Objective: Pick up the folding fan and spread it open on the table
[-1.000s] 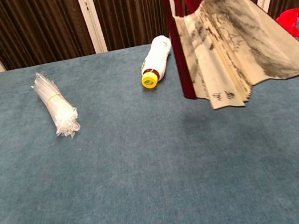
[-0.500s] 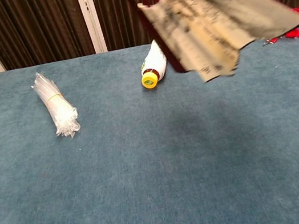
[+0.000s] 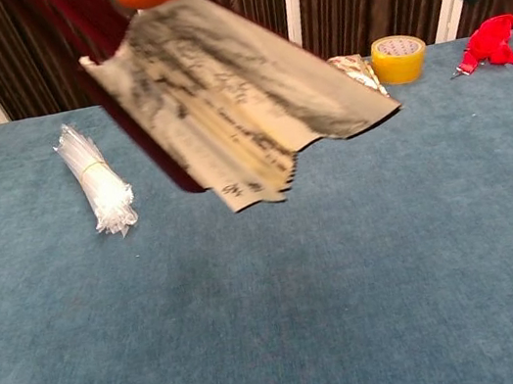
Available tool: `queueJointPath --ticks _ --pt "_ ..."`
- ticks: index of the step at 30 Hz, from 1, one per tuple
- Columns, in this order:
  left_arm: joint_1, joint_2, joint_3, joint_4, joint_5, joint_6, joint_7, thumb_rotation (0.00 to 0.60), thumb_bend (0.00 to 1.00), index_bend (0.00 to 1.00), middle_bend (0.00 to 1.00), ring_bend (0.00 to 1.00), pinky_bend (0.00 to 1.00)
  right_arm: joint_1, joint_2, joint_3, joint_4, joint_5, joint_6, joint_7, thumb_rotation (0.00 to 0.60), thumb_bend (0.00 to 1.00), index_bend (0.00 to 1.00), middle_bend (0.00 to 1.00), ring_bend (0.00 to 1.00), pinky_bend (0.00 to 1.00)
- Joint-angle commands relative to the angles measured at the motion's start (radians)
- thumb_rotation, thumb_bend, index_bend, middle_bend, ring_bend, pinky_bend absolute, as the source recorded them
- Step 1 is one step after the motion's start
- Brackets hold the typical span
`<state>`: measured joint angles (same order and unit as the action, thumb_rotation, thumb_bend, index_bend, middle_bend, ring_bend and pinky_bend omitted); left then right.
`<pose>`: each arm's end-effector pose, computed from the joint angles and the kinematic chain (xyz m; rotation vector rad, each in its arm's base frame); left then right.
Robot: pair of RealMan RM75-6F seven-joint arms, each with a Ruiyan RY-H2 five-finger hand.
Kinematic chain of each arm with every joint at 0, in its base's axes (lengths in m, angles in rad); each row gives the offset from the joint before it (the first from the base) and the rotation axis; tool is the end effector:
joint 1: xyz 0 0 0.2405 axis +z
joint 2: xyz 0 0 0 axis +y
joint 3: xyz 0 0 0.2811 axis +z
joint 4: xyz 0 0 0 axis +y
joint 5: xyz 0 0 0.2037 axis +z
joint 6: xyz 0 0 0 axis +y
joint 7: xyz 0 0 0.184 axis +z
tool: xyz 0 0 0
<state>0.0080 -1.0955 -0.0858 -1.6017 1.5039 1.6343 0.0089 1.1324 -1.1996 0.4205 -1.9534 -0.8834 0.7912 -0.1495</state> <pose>-0.3377 0.1963 0.2156 -1.2480 -0.7822 -0.9180 0.0753 -0.3837 0.0746 2.1326 -1.0631 1.4051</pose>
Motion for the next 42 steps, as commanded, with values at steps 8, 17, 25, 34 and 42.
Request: queueJointPath --ticks 8,17,25,34,42 --pt "-0.087 0.056 0.008 -0.069 0.037 -0.147 -0.311 0.600 0.23 0.16 0.02 0.00 0.13 0.064 -0.098 -0.002 -0.019 0.010 0.082 -0.071 0.600 0.41 0.70 0.15 0.24 0.24" --pt "-0.166 0.083 0.006 -0.111 0.033 -0.276 -0.555 0.600 0.23 0.20 0.04 0.00 0.13 0.088 -0.115 -0.004 -0.046 0.052 0.149 -0.139 0.600 0.41 0.71 0.15 0.24 0.24" --pt "-0.233 0.048 0.010 -0.105 0.037 -0.375 -0.701 0.600 0.23 0.23 0.04 0.00 0.13 0.091 -0.107 -0.005 -0.078 0.065 0.175 -0.160 0.600 0.41 0.71 0.15 0.24 0.24" --pt "-0.329 -0.010 -0.014 -0.107 0.039 -0.474 -0.845 0.600 0.23 0.28 0.05 0.00 0.13 0.090 -0.104 -0.005 -0.104 0.079 0.202 -0.169 0.600 0.41 0.71 0.15 0.24 0.24" --pt "-0.389 -0.057 -0.022 -0.113 0.042 -0.523 -0.949 0.600 0.23 0.33 0.07 0.00 0.13 0.092 -0.096 -0.005 -0.120 0.077 0.211 -0.177 0.600 0.41 0.71 0.15 0.24 0.24"
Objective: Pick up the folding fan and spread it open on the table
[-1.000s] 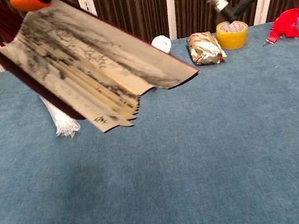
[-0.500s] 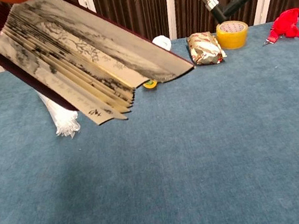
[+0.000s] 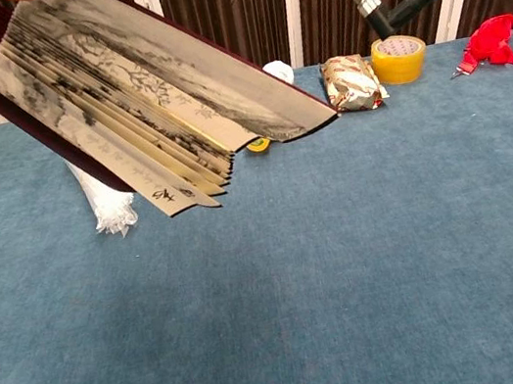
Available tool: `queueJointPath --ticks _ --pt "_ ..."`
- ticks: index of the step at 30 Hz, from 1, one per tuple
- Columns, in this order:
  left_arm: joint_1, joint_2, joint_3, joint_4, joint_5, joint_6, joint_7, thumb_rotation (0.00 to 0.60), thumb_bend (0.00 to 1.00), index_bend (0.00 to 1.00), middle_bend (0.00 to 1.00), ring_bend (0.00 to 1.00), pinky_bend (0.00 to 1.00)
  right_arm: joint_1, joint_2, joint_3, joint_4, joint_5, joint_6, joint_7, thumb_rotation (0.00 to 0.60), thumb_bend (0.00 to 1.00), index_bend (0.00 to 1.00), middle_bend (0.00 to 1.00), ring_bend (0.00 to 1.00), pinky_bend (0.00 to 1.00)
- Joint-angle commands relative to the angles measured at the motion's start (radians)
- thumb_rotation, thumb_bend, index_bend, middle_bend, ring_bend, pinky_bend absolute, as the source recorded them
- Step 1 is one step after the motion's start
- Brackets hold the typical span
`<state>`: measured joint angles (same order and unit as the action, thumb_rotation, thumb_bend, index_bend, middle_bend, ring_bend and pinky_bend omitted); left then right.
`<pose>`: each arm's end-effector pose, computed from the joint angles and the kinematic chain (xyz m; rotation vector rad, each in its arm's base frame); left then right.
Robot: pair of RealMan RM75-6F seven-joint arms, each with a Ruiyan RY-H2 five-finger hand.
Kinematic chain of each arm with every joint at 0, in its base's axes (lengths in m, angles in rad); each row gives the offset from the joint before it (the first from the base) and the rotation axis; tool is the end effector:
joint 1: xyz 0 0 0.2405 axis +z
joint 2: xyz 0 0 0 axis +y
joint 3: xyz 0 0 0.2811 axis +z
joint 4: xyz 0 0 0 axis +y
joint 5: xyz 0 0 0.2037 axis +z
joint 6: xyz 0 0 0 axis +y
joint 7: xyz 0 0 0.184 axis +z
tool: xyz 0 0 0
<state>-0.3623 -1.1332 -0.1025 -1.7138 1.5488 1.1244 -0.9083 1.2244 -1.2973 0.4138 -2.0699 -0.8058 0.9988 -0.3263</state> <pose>-0.2422 0.2991 0.1065 -1.3023 -1.8544 -1.5190 0.1185 -0.3488 0.0659 2.1231 -0.9810 1.5229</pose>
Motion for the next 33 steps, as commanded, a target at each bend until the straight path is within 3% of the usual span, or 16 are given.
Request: queueJointPath --ticks 1,20,33 --pt "-0.024 -0.025 -0.008 -0.002 -0.003 -0.016 -0.043 0.600 0.23 0.34 0.07 0.00 0.13 -0.001 0.003 0.003 -0.005 -0.001 0.005 0.000 0.600 0.41 0.71 0.15 0.24 0.24" --pt "-0.152 -0.151 -0.048 0.004 -0.048 -0.106 -0.086 0.600 0.24 0.41 0.12 0.00 0.13 -0.005 0.038 0.000 -0.039 -0.005 0.002 -0.003 0.600 0.41 0.71 0.15 0.24 0.24" --pt "-0.172 -0.178 -0.055 -0.022 -0.083 -0.104 -0.026 0.600 0.36 0.59 0.22 0.00 0.13 -0.029 0.082 -0.005 -0.067 -0.017 0.006 0.013 0.600 0.41 0.72 0.15 0.24 0.24"
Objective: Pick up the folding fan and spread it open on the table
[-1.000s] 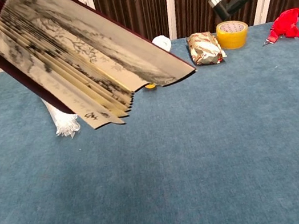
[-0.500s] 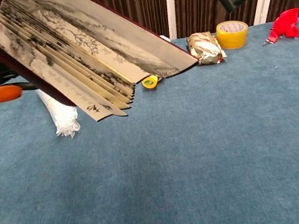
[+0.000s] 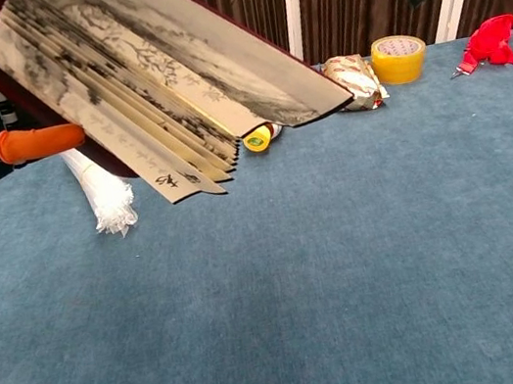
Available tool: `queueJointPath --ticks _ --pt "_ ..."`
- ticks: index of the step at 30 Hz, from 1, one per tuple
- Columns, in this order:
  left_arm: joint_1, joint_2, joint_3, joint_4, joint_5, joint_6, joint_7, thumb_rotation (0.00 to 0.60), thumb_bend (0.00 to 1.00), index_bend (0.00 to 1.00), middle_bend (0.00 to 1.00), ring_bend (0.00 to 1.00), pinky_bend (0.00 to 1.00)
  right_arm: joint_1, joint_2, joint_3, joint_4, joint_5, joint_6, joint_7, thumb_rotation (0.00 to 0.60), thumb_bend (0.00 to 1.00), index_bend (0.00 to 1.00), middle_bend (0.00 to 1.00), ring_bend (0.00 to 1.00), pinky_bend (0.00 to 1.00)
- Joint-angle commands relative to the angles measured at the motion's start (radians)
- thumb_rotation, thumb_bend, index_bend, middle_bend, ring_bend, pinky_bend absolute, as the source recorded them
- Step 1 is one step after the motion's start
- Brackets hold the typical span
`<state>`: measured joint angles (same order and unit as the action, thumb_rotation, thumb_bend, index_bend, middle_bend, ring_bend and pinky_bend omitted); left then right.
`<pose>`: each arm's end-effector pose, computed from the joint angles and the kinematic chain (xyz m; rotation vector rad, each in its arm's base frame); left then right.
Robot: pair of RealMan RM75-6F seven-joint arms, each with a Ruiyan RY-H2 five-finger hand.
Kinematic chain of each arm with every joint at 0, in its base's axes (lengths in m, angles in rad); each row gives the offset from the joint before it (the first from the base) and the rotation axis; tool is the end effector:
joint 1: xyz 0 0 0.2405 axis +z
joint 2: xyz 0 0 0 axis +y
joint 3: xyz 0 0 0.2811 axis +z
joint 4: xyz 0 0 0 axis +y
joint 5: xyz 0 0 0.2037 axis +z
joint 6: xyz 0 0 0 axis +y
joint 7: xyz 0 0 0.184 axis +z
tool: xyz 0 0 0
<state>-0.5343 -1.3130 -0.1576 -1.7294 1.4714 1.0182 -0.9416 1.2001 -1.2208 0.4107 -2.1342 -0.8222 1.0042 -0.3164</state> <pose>-0.1644 0.3306 0.0421 -1.3459 -2.0835 -1.6463 0.1124 -0.3428 0.0859 2.1216 -0.9555 1.5233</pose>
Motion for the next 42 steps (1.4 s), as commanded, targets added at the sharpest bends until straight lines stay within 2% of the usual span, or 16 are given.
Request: queueJointPath --ticks 1,13,22,31,42 --pt "0.000 0.003 0.000 -0.010 -0.009 0.002 0.011 0.600 0.36 0.60 0.23 0.00 0.13 -0.006 0.008 -0.003 -0.003 -0.002 0.001 0.005 0.600 0.41 0.72 0.15 0.24 0.24" --pt "0.011 0.051 -0.004 -0.043 -0.032 0.019 0.027 0.600 0.37 0.64 0.25 0.00 0.13 -0.045 0.043 -0.014 0.001 -0.022 -0.007 0.050 0.600 0.41 0.72 0.15 0.24 0.24" --pt "0.026 0.117 0.002 -0.068 -0.021 0.038 0.041 0.600 0.37 0.64 0.25 0.00 0.13 -0.085 0.069 -0.045 0.020 -0.038 -0.016 0.078 0.600 0.41 0.72 0.15 0.24 0.24" --pt "0.037 0.189 -0.002 -0.117 -0.010 0.063 0.082 0.600 0.37 0.64 0.25 0.00 0.13 -0.147 0.109 -0.071 0.059 -0.095 -0.036 0.147 0.600 0.41 0.72 0.15 0.24 0.24" --pt "0.042 0.211 -0.009 -0.150 -0.023 0.084 0.146 0.600 0.37 0.64 0.25 0.00 0.13 -0.211 0.156 -0.088 0.103 -0.174 -0.046 0.216 0.600 0.41 0.72 0.15 0.24 0.24"
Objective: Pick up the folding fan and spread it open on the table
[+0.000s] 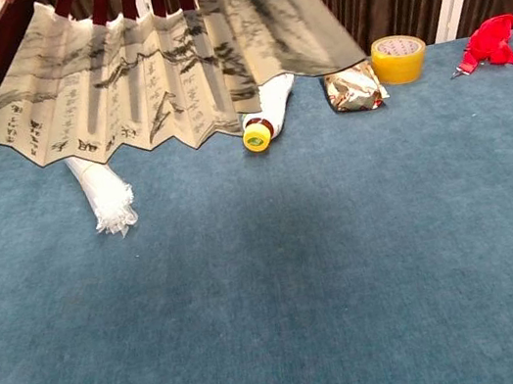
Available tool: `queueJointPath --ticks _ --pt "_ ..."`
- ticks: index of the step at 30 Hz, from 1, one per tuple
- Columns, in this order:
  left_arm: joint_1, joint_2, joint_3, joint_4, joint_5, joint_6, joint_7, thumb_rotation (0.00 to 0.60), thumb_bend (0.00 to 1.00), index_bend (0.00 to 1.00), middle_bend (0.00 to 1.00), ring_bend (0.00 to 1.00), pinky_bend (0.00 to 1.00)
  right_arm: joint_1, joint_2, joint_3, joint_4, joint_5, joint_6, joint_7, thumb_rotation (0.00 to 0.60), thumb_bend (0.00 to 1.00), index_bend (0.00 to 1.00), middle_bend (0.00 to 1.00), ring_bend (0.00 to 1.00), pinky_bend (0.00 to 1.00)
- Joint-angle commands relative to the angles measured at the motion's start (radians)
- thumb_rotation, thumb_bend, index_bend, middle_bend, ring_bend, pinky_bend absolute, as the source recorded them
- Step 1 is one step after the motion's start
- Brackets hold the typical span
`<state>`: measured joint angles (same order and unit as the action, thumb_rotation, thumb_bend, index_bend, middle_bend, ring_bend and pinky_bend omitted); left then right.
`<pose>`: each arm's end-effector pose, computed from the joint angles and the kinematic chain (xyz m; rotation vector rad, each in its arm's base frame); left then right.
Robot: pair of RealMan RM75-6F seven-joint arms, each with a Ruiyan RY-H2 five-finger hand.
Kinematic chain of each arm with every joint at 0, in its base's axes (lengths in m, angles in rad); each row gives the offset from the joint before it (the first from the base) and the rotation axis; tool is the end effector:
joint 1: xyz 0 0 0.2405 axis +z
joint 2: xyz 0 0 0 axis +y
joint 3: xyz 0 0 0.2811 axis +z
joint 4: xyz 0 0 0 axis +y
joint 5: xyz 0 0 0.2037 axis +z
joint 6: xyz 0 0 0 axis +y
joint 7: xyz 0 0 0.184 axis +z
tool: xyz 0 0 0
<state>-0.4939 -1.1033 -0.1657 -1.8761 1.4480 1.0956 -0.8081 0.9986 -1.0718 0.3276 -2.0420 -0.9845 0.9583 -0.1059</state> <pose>-0.1693 0.3256 0.1137 -1.3866 -1.8402 -1.6325 0.0160 -0.3807 0.1180 1.9628 -1.0276 1.3959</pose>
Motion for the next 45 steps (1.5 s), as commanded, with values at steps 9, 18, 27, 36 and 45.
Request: queueJointPath --ticks 9,18,27,36,45 --pt "0.015 0.002 -0.012 -0.029 -0.010 0.056 0.117 0.600 0.37 0.64 0.25 0.00 0.13 -0.063 0.031 -0.027 0.072 -0.069 0.011 0.037 0.600 0.41 0.72 0.15 0.24 0.24" --pt "0.020 -0.007 -0.020 -0.063 -0.022 0.085 0.206 0.600 0.37 0.63 0.25 0.00 0.13 -0.118 0.049 -0.041 0.139 -0.109 0.018 0.100 0.600 0.41 0.70 0.15 0.24 0.24" --pt "0.016 0.010 -0.028 -0.080 -0.027 0.080 0.220 0.600 0.36 0.58 0.23 0.00 0.13 -0.126 0.063 -0.027 0.136 -0.129 0.001 0.121 0.600 0.41 0.49 0.15 0.24 0.24" --pt "0.020 0.007 0.002 -0.044 -0.007 0.056 0.183 0.600 0.36 0.46 0.20 0.00 0.12 -0.136 0.093 -0.009 0.083 -0.158 0.012 0.115 0.600 0.41 0.65 0.15 0.24 0.24" --pt "0.095 0.097 0.048 -0.057 0.113 0.172 0.232 0.600 0.32 0.32 0.16 0.00 0.12 -0.188 0.106 -0.023 0.099 -0.186 0.045 0.152 0.600 0.41 0.70 0.15 0.24 0.24"
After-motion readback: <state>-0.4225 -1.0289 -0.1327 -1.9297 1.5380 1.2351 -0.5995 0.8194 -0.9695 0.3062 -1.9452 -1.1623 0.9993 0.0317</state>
